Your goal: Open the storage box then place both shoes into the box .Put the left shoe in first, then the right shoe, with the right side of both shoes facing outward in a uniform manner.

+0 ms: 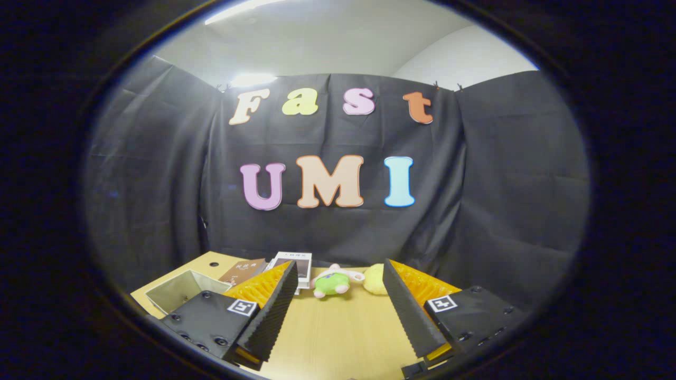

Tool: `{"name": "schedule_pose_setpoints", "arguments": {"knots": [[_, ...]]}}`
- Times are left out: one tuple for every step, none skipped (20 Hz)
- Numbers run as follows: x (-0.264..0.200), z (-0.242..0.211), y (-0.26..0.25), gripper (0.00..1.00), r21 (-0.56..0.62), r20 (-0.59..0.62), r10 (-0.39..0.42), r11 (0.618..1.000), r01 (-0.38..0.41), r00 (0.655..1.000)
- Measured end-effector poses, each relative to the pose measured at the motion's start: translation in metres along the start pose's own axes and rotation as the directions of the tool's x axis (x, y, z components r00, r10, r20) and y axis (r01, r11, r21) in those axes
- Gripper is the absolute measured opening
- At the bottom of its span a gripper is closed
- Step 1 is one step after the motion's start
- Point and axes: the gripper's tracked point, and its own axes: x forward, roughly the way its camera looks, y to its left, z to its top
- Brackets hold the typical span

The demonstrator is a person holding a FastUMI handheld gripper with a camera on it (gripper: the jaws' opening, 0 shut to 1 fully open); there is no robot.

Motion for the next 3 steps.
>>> {"name": "schedule_pose_setpoints", "arguments": {"knots": [[-0.0025, 0.0007, -0.0044, 1.0, 0.002, 0.011, -0.003, 1.0, 0.003, 1.0], [-0.0035, 0.0022, -0.0077, 1.0, 0.005, 0.014, -0.002, 1.0, 0.002, 1.0], [-0.0033, 0.0028, -0.0096, 1.0, 0.014, 0.022, -0.004, 1.0, 0.003, 1.0]]}}
